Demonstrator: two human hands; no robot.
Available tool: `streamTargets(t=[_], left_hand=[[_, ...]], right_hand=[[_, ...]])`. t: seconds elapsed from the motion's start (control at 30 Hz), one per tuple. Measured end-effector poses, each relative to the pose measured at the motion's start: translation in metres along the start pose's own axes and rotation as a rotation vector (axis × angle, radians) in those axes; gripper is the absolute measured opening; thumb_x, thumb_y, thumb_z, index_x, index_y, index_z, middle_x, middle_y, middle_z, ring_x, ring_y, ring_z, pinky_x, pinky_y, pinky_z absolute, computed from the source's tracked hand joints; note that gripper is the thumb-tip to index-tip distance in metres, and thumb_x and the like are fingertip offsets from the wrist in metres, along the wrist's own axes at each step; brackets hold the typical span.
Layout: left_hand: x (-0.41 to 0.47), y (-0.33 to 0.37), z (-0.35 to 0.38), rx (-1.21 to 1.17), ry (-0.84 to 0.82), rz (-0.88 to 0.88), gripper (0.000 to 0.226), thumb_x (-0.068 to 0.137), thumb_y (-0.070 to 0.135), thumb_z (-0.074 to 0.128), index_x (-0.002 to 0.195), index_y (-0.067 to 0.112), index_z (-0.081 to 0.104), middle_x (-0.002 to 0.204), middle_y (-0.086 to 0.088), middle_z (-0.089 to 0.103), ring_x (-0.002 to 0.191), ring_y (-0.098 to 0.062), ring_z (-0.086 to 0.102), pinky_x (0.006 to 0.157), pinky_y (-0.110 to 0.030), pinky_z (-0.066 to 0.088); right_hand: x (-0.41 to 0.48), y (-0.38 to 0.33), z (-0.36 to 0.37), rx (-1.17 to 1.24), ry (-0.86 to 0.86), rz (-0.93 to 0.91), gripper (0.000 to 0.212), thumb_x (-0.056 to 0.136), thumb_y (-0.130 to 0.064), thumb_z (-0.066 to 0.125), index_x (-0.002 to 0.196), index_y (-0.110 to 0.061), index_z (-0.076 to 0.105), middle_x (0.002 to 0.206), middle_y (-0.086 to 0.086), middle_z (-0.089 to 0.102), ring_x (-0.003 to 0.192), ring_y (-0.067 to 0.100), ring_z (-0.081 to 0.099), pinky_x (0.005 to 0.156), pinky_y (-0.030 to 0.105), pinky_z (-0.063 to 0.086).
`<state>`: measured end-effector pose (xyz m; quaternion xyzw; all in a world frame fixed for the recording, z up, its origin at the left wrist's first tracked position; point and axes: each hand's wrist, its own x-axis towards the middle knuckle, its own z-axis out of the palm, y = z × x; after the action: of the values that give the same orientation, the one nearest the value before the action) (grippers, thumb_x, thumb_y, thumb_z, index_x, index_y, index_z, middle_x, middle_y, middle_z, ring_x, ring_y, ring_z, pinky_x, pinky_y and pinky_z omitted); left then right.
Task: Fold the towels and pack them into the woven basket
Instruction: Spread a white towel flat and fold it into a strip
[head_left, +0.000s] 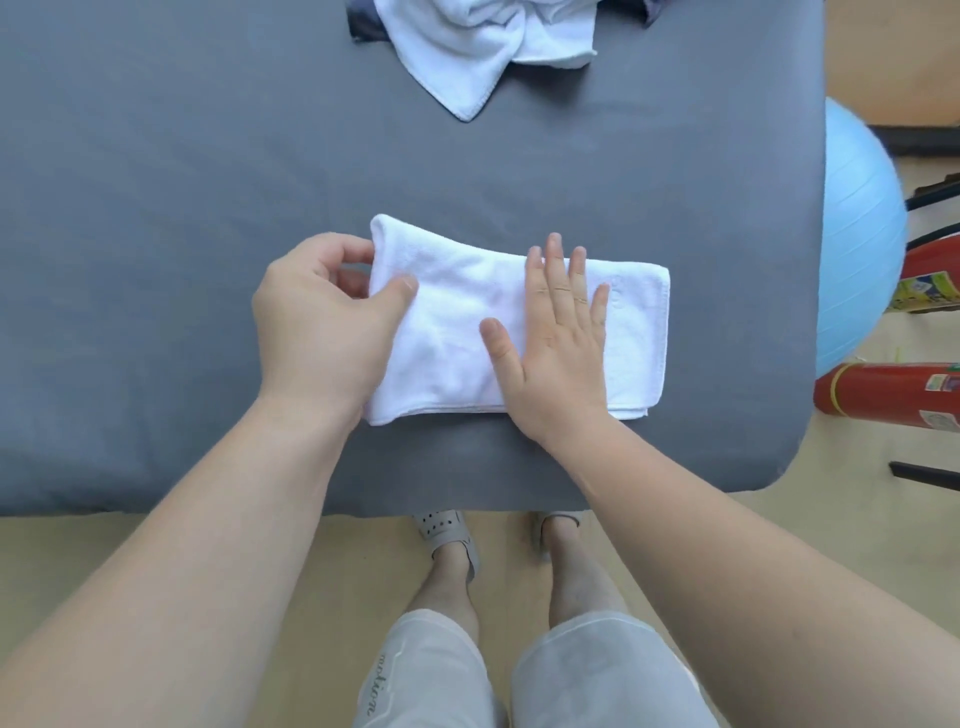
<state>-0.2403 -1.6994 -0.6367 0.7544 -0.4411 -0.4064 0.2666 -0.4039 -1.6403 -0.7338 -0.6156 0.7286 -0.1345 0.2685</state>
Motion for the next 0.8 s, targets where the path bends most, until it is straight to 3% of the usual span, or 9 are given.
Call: streamTargets(t=[0.13, 0.27, 0.43, 0.53, 0.63, 0.7, 0.8], left_hand=[[-0.035, 0.032, 0.033, 0.019, -0.154, 0.128, 0.018, 0.076, 0.020, 0.078, 0.087, 0.034, 0.072, 0.076, 0.015, 0.069, 0.069, -0.003, 0.065, 0.066, -0.025, 0.054], [-0.057, 0.046, 0.092, 0.072, -0.285, 0.180, 0.022, 0.081, 0.015, 0.073, 0.091, 0.034, 0.073, 0.074, 0.011, 0.067, 0.067, -0.003, 0.060, 0.059, -0.008, 0.043], [-0.064, 0.038, 0.157, 0.166, -0.321, 0.198, 0.012, 0.086, 0.008, 0.063, 0.088, 0.016, 0.071, 0.076, 0.000, 0.068, 0.073, -0.016, 0.061, 0.067, -0.027, 0.051], [-0.063, 0.029, 0.174, 0.266, -0.380, 0.229, 0.025, 0.090, 0.023, 0.068, 0.116, 0.022, 0.070, 0.098, 0.005, 0.070, 0.090, -0.011, 0.065, 0.088, -0.026, 0.051], [-0.062, 0.022, 0.173, 0.302, -0.375, 0.300, 0.032, 0.097, 0.018, 0.058, 0.128, 0.017, 0.066, 0.113, 0.001, 0.071, 0.102, -0.015, 0.064, 0.095, -0.025, 0.048], [-0.062, 0.016, 0.164, 0.319, -0.304, 0.416, 0.031, 0.096, 0.012, 0.055, 0.124, 0.015, 0.068, 0.112, 0.000, 0.071, 0.098, -0.016, 0.064, 0.090, -0.024, 0.047], [-0.054, 0.000, 0.151, 0.444, -0.109, 0.703, 0.031, 0.089, 0.014, 0.058, 0.117, 0.011, 0.070, 0.111, -0.008, 0.068, 0.097, -0.028, 0.063, 0.082, -0.041, 0.052]], right_hand=[[-0.028, 0.039, -0.035, 0.246, 0.108, 0.120, 0.074, 0.098, -0.060, 0.027, 0.157, -0.015, 0.030, 0.167, 0.001, 0.017, 0.154, 0.014, 0.010, 0.121, 0.019, 0.003], [-0.056, 0.079, -0.057, 0.434, 0.122, 0.080, 0.066, 0.101, -0.055, 0.031, 0.149, -0.011, 0.044, 0.149, -0.001, 0.044, 0.139, 0.015, 0.042, 0.114, 0.035, 0.036], [-0.065, 0.100, -0.075, 0.670, 0.026, 0.212, 0.058, 0.098, -0.054, 0.034, 0.153, -0.033, 0.036, 0.133, -0.012, 0.063, 0.122, 0.004, 0.058, 0.100, 0.018, 0.043], [-0.060, 0.101, -0.080, 0.750, -0.010, 0.235, 0.046, 0.101, -0.045, 0.040, 0.146, -0.048, 0.033, 0.119, -0.020, 0.067, 0.113, -0.002, 0.060, 0.092, 0.010, 0.042], [-0.053, 0.099, -0.083, 0.822, -0.040, 0.240, 0.038, 0.101, -0.041, 0.045, 0.138, -0.040, 0.052, 0.114, -0.024, 0.066, 0.111, -0.003, 0.059, 0.090, 0.010, 0.043], [-0.049, 0.098, -0.082, 0.806, -0.016, 0.227, 0.026, 0.101, -0.037, 0.047, 0.118, -0.030, 0.066, 0.108, -0.024, 0.067, 0.108, -0.001, 0.059, 0.088, 0.013, 0.043], [-0.044, 0.099, -0.075, 0.743, -0.001, 0.256, 0.013, 0.101, -0.029, 0.056, 0.102, -0.029, 0.069, 0.098, -0.018, 0.065, 0.095, 0.001, 0.059, 0.082, 0.017, 0.044]])
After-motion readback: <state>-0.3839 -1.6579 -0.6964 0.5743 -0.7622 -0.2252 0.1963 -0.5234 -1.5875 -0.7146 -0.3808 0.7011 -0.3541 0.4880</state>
